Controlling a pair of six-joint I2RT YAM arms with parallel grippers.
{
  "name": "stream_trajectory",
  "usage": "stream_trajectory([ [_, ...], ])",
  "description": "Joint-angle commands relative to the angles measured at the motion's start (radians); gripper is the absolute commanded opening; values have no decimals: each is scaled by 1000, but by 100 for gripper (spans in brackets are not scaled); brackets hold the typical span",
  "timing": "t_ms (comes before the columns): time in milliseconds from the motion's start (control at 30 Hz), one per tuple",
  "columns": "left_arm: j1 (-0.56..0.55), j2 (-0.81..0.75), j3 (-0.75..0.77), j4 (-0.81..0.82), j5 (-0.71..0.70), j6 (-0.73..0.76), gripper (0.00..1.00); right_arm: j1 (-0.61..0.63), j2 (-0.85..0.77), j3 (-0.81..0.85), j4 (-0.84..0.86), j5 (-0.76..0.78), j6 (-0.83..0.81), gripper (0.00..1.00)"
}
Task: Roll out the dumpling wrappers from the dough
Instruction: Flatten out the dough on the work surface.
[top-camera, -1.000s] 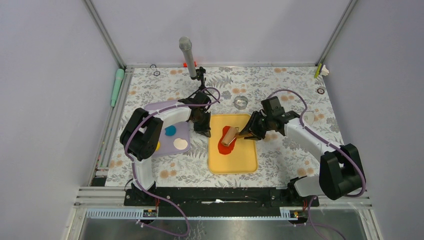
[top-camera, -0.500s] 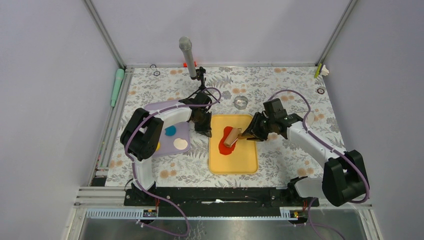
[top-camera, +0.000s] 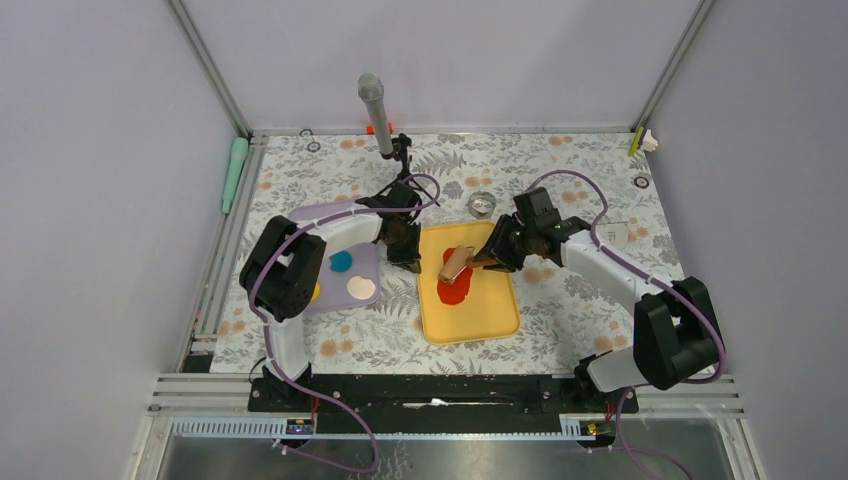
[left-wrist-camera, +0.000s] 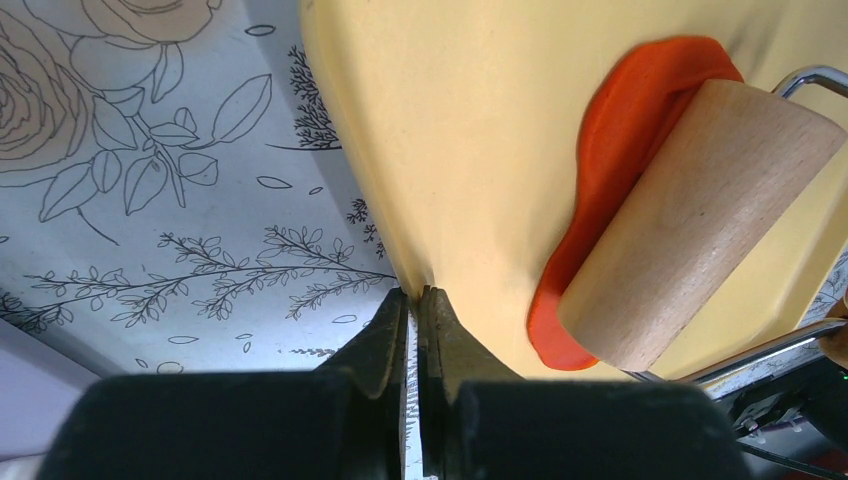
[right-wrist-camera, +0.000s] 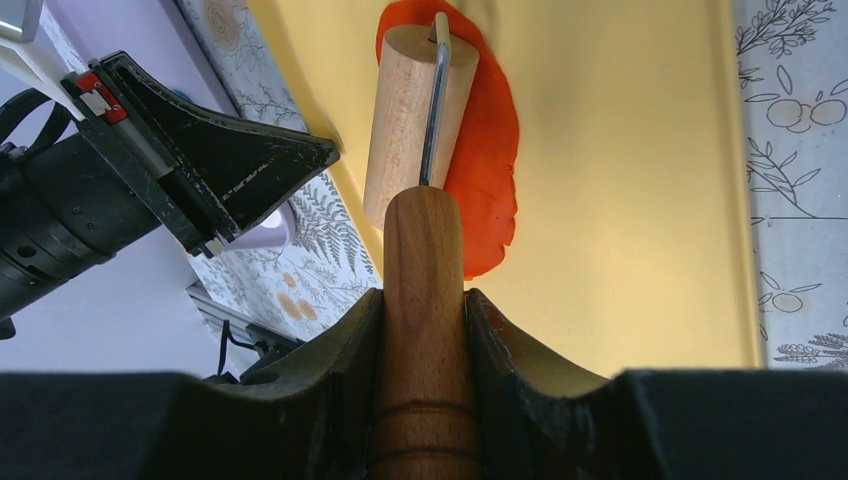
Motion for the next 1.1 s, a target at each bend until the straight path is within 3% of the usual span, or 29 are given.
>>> stream_trajectory([
  [0, -26, 8, -16, -51, 22, 53, 0, 5, 9, -45, -12, 215, -27, 0],
  [433, -67, -3, -22, -76, 54, 109, 0, -5, -178, -71, -212, 179, -87, 0],
  [800, -73, 28, 4, -80, 82, 129, 0, -3, -32, -67, 21, 174, -2, 0],
  [1067, -73, 23, 2, -85, 89, 140, 0, 7, 32, -52, 59, 196, -3, 0],
])
